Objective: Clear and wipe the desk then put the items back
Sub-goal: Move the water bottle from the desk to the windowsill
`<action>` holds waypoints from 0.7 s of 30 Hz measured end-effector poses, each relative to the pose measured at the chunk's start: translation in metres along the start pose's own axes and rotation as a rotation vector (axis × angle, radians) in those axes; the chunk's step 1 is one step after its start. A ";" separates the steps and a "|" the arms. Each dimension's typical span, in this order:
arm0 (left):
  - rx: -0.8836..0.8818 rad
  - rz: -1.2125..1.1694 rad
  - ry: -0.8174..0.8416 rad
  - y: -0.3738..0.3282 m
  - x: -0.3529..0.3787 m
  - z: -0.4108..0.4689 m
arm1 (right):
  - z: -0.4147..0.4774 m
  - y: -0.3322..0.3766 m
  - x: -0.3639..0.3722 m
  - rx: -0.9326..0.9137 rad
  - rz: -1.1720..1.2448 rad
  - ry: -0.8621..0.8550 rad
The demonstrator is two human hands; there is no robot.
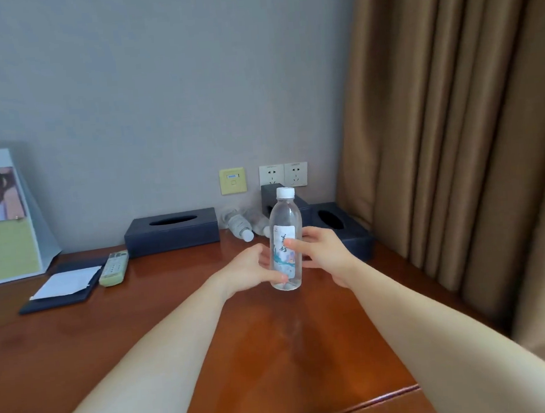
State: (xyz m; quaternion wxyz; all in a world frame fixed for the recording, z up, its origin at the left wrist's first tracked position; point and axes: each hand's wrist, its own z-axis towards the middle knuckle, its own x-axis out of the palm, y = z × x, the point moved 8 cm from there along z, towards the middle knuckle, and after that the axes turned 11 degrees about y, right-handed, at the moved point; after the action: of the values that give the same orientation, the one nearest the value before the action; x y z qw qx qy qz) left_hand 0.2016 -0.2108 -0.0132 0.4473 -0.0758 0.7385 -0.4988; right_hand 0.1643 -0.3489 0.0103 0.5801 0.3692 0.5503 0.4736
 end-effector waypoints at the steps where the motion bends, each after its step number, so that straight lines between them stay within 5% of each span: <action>1: 0.008 0.015 0.019 -0.012 0.007 -0.007 | -0.014 0.006 -0.006 -0.003 -0.001 -0.005; 21: 0.446 0.078 0.232 -0.276 0.201 -0.084 | -0.329 0.111 -0.180 0.026 -0.109 -0.384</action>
State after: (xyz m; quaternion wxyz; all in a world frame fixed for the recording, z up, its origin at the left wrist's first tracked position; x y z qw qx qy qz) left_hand -0.0707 -0.4027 0.1001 0.3841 0.1111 0.6589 -0.6371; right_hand -0.1667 -0.5201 0.1279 0.6942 0.4299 0.4549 0.3554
